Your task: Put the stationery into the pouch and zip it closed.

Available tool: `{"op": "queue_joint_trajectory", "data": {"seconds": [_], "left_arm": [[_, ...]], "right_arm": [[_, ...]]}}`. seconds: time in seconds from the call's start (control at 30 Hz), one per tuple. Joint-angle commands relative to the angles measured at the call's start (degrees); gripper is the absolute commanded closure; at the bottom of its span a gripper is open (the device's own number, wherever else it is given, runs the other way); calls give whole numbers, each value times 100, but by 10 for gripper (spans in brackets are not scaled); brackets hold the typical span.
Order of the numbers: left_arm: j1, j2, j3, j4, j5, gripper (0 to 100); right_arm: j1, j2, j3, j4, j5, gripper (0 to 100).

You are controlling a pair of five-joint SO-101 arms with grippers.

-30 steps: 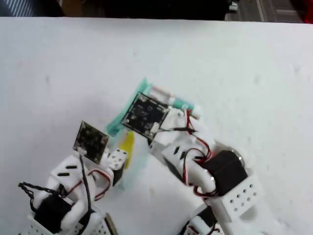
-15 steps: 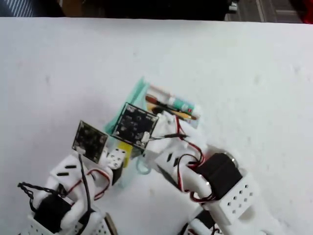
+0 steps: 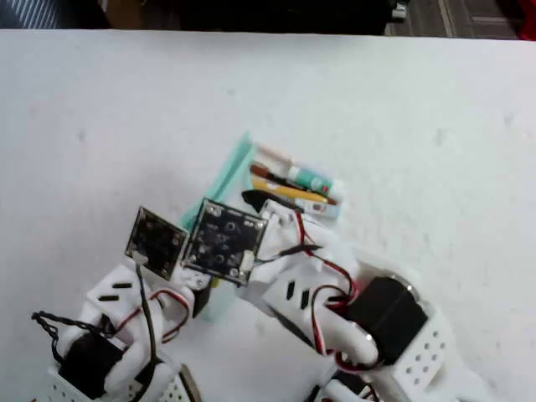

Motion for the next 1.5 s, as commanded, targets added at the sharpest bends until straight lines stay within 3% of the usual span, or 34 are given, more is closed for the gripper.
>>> {"op": "queue_joint_trajectory", "data": {"seconds": [0.0, 0.27, 0.53, 1.03, 1.1, 1.2, 1.37, 1.47], "left_arm": [[4, 110, -255, 26, -70, 977], [4, 110, -255, 44, -70, 977], [4, 110, -255, 26, -70, 977], [-48, 110, -536, 105, -79, 976], [-48, 110, -598, 237, -334, 973], [4, 110, -818, 607, -800, 920], [-4, 110, -870, 756, -580, 785], [-4, 110, -870, 800, -598, 764]], "right_arm": [[-48, -31, -255, -136, -35, 789], [-48, 418, 422, -910, -62, 800], [-48, 479, 448, -1156, -18, 978], [549, -57, -53, -1112, -9, 981], [549, -57, -53, -1112, -9, 981], [558, -57, -53, -1121, 26, 981], [892, -57, -53, -1121, 457, 981], [1024, -57, -53, -1042, 466, 981]]}}
